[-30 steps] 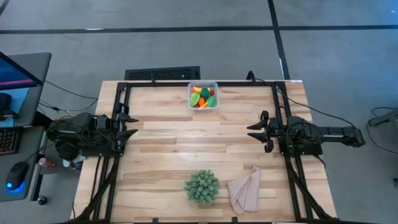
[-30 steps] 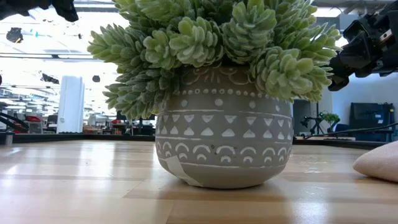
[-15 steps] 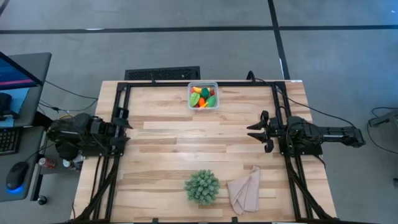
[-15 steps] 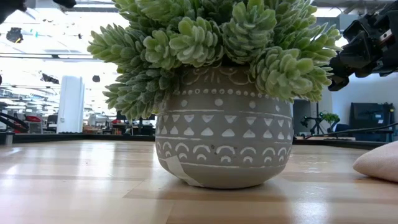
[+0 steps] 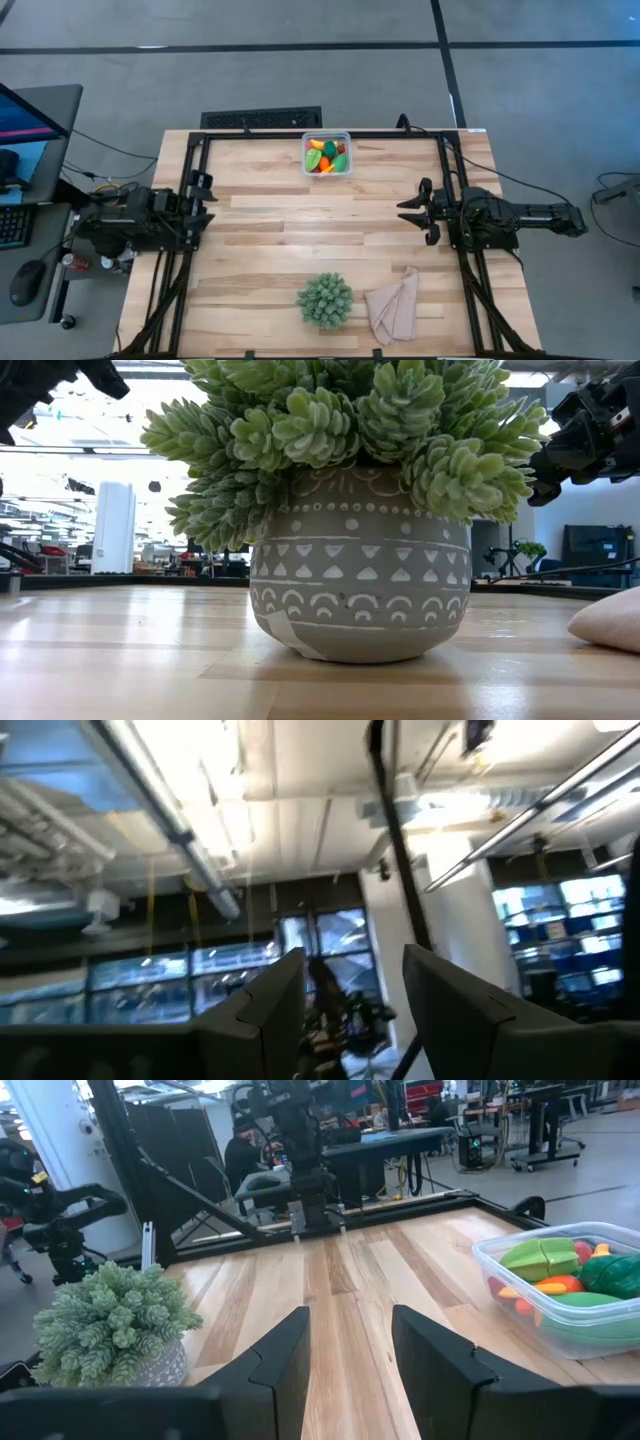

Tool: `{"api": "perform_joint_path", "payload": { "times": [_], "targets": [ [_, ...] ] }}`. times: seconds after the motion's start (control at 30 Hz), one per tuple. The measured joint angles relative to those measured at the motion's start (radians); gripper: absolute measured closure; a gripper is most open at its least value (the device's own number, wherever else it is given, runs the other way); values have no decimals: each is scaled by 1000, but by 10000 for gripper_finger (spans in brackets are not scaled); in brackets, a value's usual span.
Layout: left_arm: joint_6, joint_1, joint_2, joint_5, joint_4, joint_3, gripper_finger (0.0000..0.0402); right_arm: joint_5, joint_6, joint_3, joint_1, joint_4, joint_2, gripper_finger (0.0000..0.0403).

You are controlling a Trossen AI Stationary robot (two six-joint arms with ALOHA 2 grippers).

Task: Pick and placing Produce into tupperware
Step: Return to Home Position

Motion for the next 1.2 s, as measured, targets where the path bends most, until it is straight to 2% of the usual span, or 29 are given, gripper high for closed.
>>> {"api": "perform_joint_path", "payload": {
  "times": [0.27,0.47,1.1,1.2],
  "targets": [
    [-70,91,1,31,-106,0,241,0,0,0,0,0,0,266],
    [-78,93,1,-12,-157,0,241,0,0,0,0,0,0,268],
    [-141,86,1,-26,-174,0,241,0,0,0,0,0,0,268],
    [-140,62,2,-53,-183,0,241,0,0,0,0,0,0,269]
  ]
}}
